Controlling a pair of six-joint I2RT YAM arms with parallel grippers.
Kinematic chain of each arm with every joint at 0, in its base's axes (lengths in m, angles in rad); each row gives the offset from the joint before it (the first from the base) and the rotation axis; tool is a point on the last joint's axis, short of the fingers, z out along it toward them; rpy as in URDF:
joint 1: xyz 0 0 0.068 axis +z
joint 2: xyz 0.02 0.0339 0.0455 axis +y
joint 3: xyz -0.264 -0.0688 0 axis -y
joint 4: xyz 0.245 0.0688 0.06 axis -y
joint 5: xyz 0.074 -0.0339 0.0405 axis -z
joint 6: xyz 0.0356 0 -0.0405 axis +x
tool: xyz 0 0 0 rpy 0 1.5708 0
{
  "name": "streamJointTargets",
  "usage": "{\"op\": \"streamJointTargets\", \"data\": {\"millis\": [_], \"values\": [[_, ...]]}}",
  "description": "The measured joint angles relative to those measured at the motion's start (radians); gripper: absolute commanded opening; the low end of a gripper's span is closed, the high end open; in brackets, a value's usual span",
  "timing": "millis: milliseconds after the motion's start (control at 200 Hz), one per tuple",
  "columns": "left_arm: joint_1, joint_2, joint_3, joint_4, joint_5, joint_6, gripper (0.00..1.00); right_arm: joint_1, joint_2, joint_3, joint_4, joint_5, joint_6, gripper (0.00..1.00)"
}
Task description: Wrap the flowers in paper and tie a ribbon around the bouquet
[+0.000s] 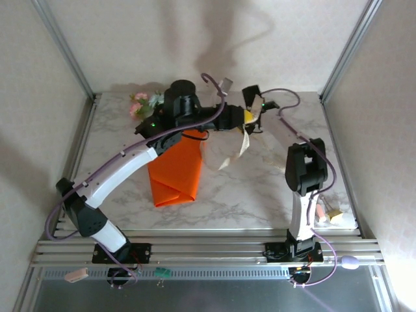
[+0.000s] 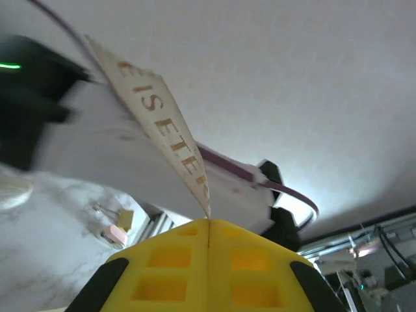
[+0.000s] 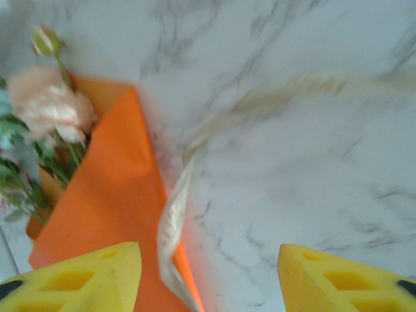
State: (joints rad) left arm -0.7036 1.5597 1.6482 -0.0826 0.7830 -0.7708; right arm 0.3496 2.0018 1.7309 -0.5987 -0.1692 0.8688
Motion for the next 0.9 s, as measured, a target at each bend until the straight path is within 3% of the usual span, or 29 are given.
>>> {"op": "streamJointTargets", "data": {"millis": [165, 290, 435, 591, 781, 901], "values": [[0.326, -0.221, -0.415, 0.140, 0.014, -0.106, 0.00, 0.034, -0.058, -0.029, 0.006, 0.016, -0.054, 0.57], [0.447, -0.276, -0.585, 0.014, -0.051, -0.089, 0.00, 0.117, -0.026, -0.031, -0.004, 0.017, -0.071, 0.52], [0.494, -0.296, -0.697, -0.158, -0.153, -0.052, 0.00, 0.225, 0.014, -0.032, -0.019, 0.013, -0.072, 0.53], [0.479, -0.379, -0.768, -0.306, -0.233, -0.016, 0.00, 0.299, 0.038, -0.093, 0.037, -0.043, -0.025, 0.55], [0.468, -0.465, -0.858, -0.536, -0.443, 0.001, 0.00, 0.312, 0.039, -0.284, 0.145, -0.107, 0.034, 0.57], [0.468, -0.472, -0.890, -0.610, -0.521, -0.011, 0.00, 0.292, 0.037, -0.364, 0.210, -0.165, 0.034, 0.56]]}}
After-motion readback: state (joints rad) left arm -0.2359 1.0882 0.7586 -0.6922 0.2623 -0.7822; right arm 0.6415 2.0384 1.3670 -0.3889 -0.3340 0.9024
